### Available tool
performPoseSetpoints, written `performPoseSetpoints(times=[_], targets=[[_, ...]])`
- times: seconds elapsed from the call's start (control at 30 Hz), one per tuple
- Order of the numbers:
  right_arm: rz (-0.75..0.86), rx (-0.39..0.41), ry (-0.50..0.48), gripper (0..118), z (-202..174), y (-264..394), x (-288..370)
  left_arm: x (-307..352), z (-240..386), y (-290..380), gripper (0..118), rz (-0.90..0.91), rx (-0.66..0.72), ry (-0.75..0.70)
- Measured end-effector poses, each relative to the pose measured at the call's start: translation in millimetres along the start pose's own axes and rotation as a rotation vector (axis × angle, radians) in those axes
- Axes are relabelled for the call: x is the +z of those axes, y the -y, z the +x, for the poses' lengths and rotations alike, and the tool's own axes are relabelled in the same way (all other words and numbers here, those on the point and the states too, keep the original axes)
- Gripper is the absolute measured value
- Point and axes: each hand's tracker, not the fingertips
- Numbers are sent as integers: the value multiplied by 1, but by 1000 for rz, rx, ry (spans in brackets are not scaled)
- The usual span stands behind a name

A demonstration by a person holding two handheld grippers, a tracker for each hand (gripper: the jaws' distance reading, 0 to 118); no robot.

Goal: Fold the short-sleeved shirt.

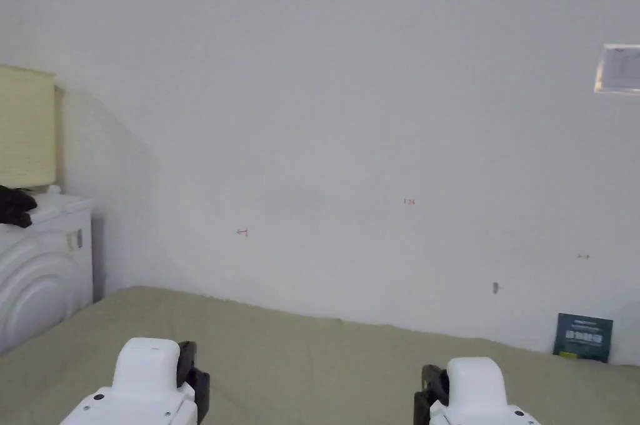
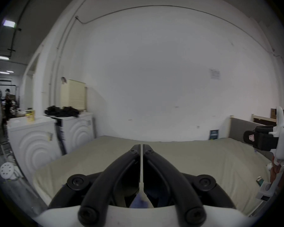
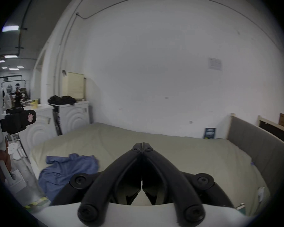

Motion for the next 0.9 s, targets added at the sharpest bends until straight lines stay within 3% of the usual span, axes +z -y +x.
performPoseSetpoints(times=[0.17, 0.33, 0.43, 0.67, 0.83, 0.87, 0.9], targets=[[-28, -24, -167, 0, -64, 2, -17, 28, -69, 8, 1, -28, -5, -149], [-37, 13, -205, 1, -101, 15, -19, 27, -103, 36, 1, -141, 40, -185], [-103, -1, -284, 1, -104, 27, -25, -11, -109, 62, 0, -333, 77, -161], [-189, 75, -245, 1, -92, 75, -45, -162, -108, 172, 1, -782, 167, -72], [-272, 74, -204, 1, -70, 103, -73, -253, -85, 246, 1, -923, 141, -31], [-284, 76, -195, 1, -68, 107, -77, -266, -80, 255, 4, -921, 127, -27], [-297, 74, -193, 1, -64, 111, -84, -281, -74, 262, 23, -924, 101, -17]])
